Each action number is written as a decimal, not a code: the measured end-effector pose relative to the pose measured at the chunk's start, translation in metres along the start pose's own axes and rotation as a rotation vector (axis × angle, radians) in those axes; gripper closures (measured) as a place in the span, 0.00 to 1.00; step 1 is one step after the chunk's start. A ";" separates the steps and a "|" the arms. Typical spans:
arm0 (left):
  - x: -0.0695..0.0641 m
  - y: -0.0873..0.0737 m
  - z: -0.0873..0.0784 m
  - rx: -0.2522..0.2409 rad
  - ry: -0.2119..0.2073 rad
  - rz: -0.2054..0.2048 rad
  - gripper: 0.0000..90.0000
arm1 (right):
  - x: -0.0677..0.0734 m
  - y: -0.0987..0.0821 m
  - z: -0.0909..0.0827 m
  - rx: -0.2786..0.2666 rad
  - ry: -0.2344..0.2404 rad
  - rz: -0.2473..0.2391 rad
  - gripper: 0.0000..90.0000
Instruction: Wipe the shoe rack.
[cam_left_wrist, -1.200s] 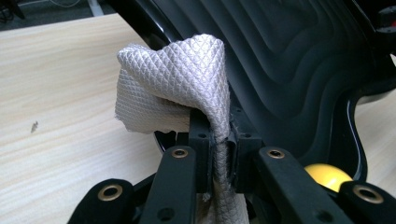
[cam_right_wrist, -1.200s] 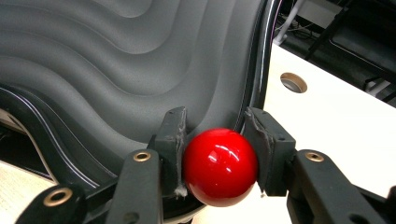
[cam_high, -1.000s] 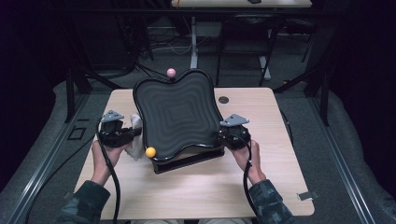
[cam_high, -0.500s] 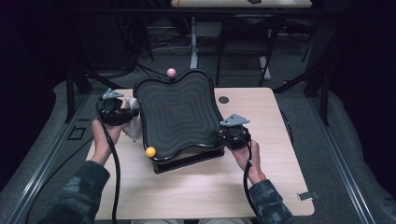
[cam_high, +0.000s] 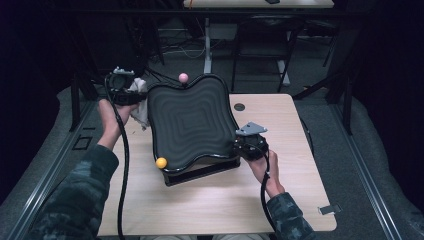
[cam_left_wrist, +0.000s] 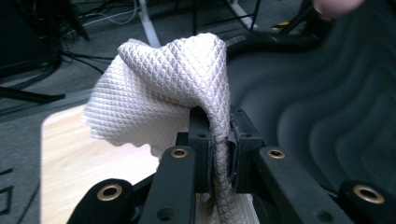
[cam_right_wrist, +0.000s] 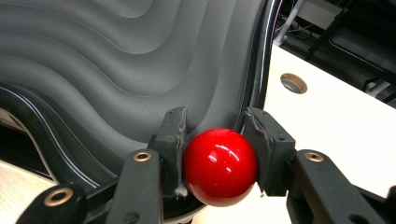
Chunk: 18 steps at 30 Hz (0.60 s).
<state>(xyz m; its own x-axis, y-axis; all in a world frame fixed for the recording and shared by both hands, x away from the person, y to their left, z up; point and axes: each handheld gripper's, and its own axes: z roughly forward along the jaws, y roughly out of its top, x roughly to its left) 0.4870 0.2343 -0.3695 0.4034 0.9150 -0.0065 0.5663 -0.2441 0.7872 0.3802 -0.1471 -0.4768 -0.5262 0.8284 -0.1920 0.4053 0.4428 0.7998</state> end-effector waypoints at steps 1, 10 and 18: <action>0.001 0.002 0.001 0.003 0.002 -0.005 0.91 | 0.000 0.000 0.000 -0.001 0.001 -0.001 0.66; 0.000 -0.004 0.002 0.011 -0.013 -0.008 0.91 | 0.000 0.000 0.000 0.000 0.004 0.000 0.66; -0.011 -0.019 -0.003 0.019 -0.007 0.006 0.91 | 0.000 0.000 0.000 0.000 0.006 0.000 0.66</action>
<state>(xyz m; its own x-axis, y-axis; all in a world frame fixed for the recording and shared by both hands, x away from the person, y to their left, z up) 0.4698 0.2296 -0.3826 0.4120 0.9112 -0.0063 0.5771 -0.2555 0.7757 0.3798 -0.1470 -0.4768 -0.5309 0.8262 -0.1886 0.4054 0.4431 0.7996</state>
